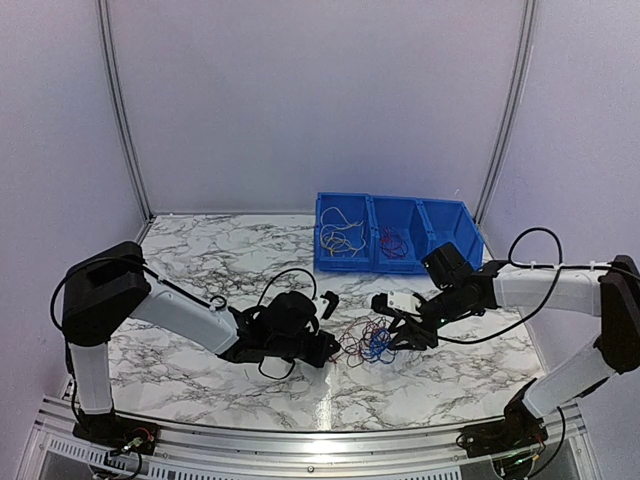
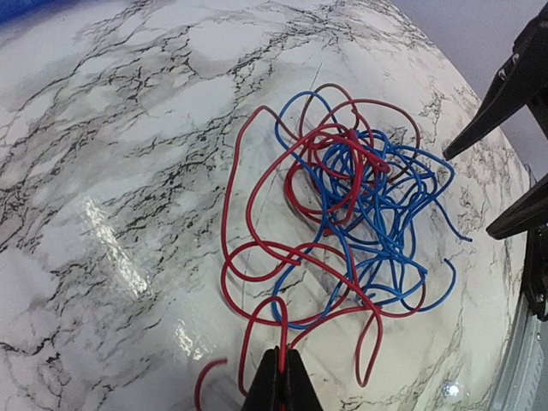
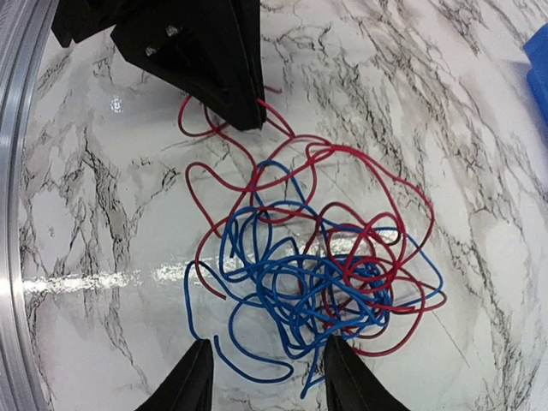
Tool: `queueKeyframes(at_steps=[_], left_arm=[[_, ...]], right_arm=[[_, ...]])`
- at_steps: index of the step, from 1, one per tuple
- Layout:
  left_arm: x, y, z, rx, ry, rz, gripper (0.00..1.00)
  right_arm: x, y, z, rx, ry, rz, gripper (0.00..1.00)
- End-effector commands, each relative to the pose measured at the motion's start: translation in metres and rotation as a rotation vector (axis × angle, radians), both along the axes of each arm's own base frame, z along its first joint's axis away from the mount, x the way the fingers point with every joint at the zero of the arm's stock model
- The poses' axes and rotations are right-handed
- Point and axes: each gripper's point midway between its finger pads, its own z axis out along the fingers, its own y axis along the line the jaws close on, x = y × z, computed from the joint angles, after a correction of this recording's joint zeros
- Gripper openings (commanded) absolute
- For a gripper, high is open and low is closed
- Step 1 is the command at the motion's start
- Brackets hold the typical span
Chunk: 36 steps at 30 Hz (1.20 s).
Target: Untangle the cables
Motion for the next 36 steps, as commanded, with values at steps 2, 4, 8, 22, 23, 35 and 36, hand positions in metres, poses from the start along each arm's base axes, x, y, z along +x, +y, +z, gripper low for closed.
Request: queueKeyframes(at_steps=[2, 4, 8, 22, 23, 35, 36], left_arm=[[0.005, 0.001, 0.035, -0.020, -0.089, 0.003, 0.00], [0.004, 0.002, 0.051, -0.035, -0.127, 0.001, 0.00], [0.008, 0.012, 0.071, -0.057, -0.163, 0.051, 0.00], [0.014, 0.038, 0.065, -0.097, -0.085, 0.239, 0.00], [0.013, 0.039, 0.064, -0.095, -0.083, 0.242, 0.00], [0.016, 0.082, 0.113, -0.120, -0.231, 0.315, 0.00], [0.018, 0.090, 0.124, -0.121, -0.259, 0.331, 0.00]], right_arm=[[0.031, 0.036, 0.055, 0.131, -0.116, 0.000, 0.49], [0.040, 0.048, 0.073, 0.187, -0.142, 0.010, 0.54], [0.051, 0.067, 0.066, 0.204, -0.154, 0.035, 0.59], [0.040, 0.078, -0.022, 0.059, -0.031, 0.085, 0.70], [0.039, 0.077, -0.026, 0.052, -0.025, 0.087, 0.70], [0.031, 0.067, -0.071, -0.077, 0.085, 0.122, 0.34], [0.031, 0.066, -0.073, -0.083, 0.093, 0.118, 0.32]])
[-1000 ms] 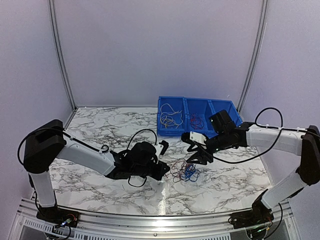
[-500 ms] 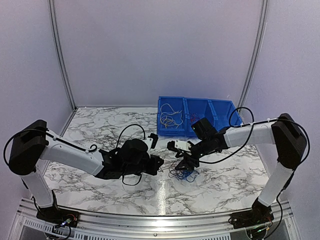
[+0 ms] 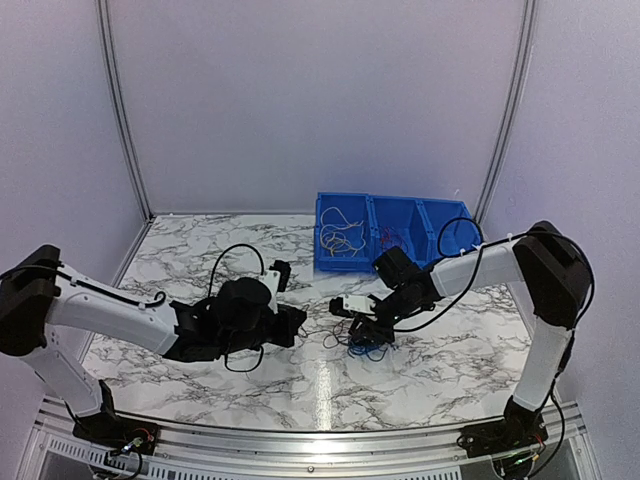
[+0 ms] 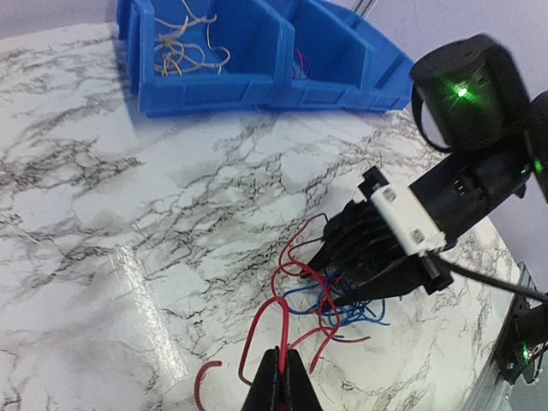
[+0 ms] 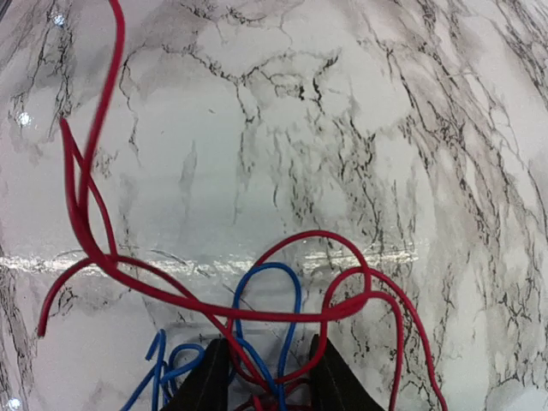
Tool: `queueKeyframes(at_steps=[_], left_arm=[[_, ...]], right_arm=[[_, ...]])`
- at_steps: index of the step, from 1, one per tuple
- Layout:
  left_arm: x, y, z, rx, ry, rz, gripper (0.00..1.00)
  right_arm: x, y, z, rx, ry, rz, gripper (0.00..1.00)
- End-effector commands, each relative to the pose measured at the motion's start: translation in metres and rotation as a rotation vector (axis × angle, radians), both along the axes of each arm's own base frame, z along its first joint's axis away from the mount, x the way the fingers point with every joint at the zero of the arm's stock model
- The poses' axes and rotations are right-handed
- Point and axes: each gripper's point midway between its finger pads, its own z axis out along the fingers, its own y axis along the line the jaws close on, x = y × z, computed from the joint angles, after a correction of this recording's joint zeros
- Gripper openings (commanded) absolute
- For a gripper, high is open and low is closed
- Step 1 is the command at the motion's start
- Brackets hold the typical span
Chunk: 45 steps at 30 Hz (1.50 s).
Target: Untangle the cables
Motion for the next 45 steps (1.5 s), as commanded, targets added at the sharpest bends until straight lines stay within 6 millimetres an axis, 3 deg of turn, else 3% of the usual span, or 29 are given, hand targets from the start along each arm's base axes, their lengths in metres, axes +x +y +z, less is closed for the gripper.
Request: queueKeyframes(at_steps=[1, 4, 9, 14, 23, 31, 37, 41, 45], left_arm=[[0.007, 0.033, 0.054, -0.005, -0.144, 0.084, 0.00], [0.011, 0.063, 0.097, 0.022, -0.245, 0.154, 0.00], [0.009, 0.119, 0.193, 0.024, -0.422, 0.272, 0.00], [-0.006, 0.173, 0.284, -0.062, -0.556, 0.365, 0.00], [-0.042, 0.285, 0.416, -0.096, -0.746, 0.539, 0.00], [-0.069, 0.347, 0.483, -0.173, -0.842, 0.622, 0.00], [-0.074, 0.358, 0.506, -0.164, -0.880, 0.640, 0.00], [-0.079, 0.366, 0.525, -0.167, -0.915, 0.647, 0.00], [-0.082, 0.376, 0.551, -0.136, -0.954, 0.677, 0.00]], right_arm=[[-0.011, -0.007, -0.021, -0.084, 0.069, 0.011, 0.28], [-0.011, -0.009, -0.025, -0.100, 0.079, 0.008, 0.20], [-0.011, -0.011, -0.030, -0.116, 0.078, 0.002, 0.00], [-0.010, -0.012, -0.032, -0.125, 0.085, -0.008, 0.00], [-0.009, -0.015, -0.039, -0.155, 0.091, -0.014, 0.00], [-0.006, -0.022, -0.049, -0.205, 0.089, -0.028, 0.03], [-0.004, -0.026, -0.055, -0.237, 0.090, -0.039, 0.06], [-0.003, -0.029, -0.058, -0.254, 0.095, -0.056, 0.20], [0.000, -0.036, -0.058, -0.261, 0.105, -0.074, 0.21]])
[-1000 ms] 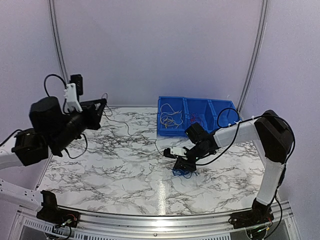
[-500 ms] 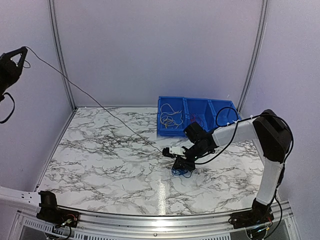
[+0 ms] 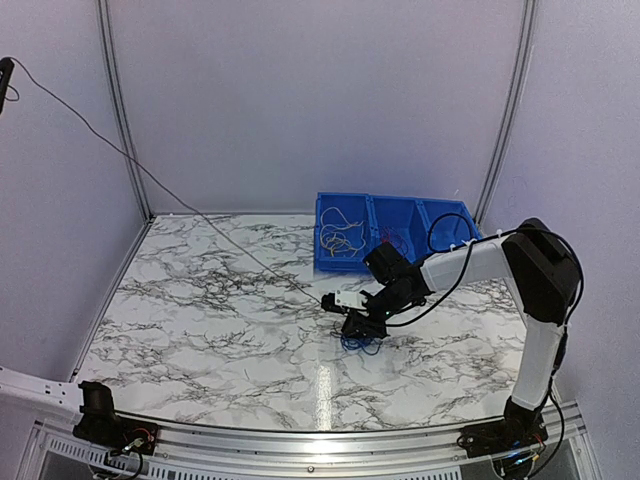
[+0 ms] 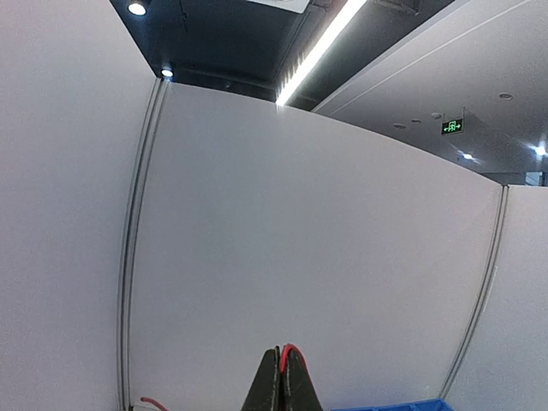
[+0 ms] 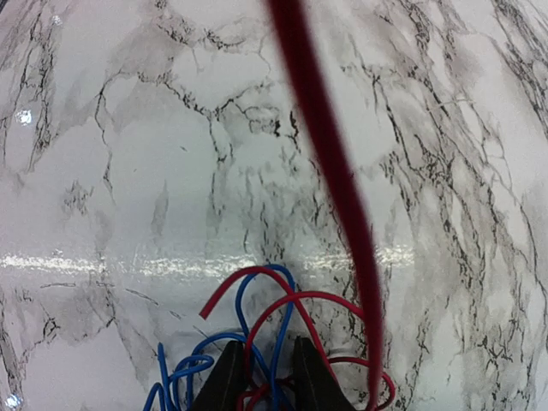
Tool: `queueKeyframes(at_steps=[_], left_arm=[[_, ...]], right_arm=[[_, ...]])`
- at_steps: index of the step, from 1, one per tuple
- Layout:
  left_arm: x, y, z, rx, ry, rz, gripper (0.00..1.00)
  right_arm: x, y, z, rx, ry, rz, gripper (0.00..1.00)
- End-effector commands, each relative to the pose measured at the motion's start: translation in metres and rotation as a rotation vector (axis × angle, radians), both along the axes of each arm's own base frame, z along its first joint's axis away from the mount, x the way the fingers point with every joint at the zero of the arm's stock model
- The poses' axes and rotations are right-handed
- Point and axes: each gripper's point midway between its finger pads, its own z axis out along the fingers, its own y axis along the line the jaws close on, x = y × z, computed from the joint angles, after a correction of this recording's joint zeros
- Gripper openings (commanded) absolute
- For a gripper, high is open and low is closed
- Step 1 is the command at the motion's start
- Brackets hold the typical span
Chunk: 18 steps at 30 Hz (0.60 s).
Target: Untangle the cables
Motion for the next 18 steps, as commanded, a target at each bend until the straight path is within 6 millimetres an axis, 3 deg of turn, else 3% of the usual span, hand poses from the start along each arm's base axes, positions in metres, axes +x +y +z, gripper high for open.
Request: queueKeyframes(at_steps=[1, 9, 15, 18], left_arm=[[-0.008, 0.023, 0.035, 0.012, -0.050, 0.071, 0.00], [-0.021, 0.050, 0.071, 0.004, -0.123, 0.142, 0.00], [-0.021, 0.053, 0.067, -0.003, -0.117, 0.161, 0.00], [-0.014, 0.045, 0.053, 0.020, -0.085, 0.175, 0.00]], right_arm=[[-0.014, -0.048, -0.054, -0.235, 0.102, -0.078, 0.21], [0.003, -0.071, -0.054, -0.253, 0.120, -0.157, 0.28], [0.020, -0.093, -0.054, -0.262, 0.135, -0.239, 0.27], [0.023, -0.101, -0.055, -0.270, 0.139, -0.256, 0.28]])
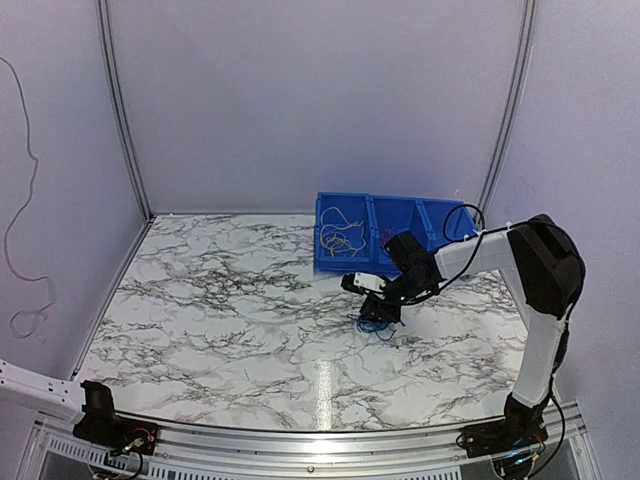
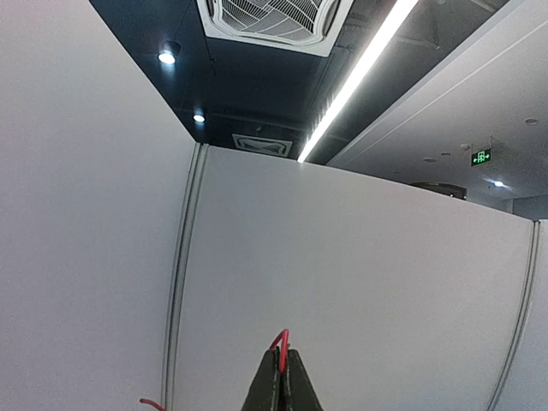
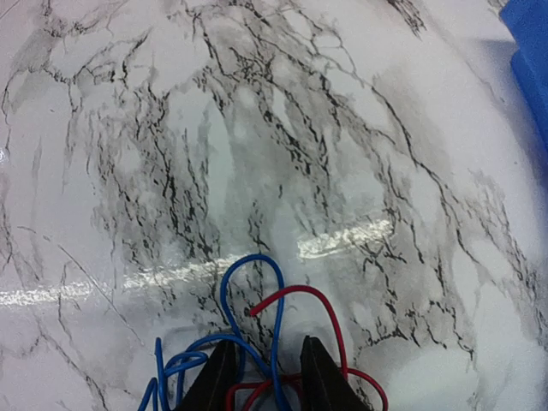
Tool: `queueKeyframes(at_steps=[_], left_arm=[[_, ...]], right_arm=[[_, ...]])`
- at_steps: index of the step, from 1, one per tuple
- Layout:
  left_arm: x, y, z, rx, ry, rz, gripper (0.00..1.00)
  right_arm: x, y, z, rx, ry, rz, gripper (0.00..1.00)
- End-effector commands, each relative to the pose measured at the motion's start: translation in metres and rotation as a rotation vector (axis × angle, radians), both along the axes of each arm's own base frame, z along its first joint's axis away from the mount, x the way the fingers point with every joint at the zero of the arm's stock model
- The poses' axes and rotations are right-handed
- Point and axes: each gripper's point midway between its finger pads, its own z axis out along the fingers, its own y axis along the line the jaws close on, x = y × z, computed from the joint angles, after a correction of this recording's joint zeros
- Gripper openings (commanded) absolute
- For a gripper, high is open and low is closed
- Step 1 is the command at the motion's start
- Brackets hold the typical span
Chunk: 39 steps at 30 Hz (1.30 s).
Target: Untangle the cables
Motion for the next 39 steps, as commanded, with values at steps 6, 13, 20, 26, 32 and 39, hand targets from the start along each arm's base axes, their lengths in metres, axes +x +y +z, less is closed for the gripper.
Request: queueKeyframes(at_steps=[6, 13, 20, 26, 32, 39], left_arm=[[0.031, -0.045, -0.074, 0.113, 0.136, 0.041, 0.00], [0.043, -0.073, -0.124, 0.115, 0.195, -0.023, 0.00], [0.069, -0.142, -0.214, 0.140, 0.338, -0.155, 0.00], [0.082, -0.213, -0.303, 0.167, 0.478, -0.340, 0.00], [0.078, -0.274, -0.362, 0.149, 0.533, -0.577, 0.00], [0.078, -0.309, -0.399, 0.026, 0.618, -0.700, 0.00]], right_arm=[[-0.026, -0.052, -0.044, -0.202, 0.167, -0.087, 0.28], [-0.019, -0.045, -0.010, -0.151, 0.128, -0.096, 0.32], [-0.013, -0.031, 0.095, -0.050, -0.013, -0.034, 0.39], [-0.034, -0.003, 0.163, -0.020, -0.102, 0.043, 0.43], [-0.061, 0.046, 0.209, 0.120, -0.135, 0.134, 0.46], [-0.075, 0.091, 0.259, 0.428, -0.138, 0.198, 0.56]])
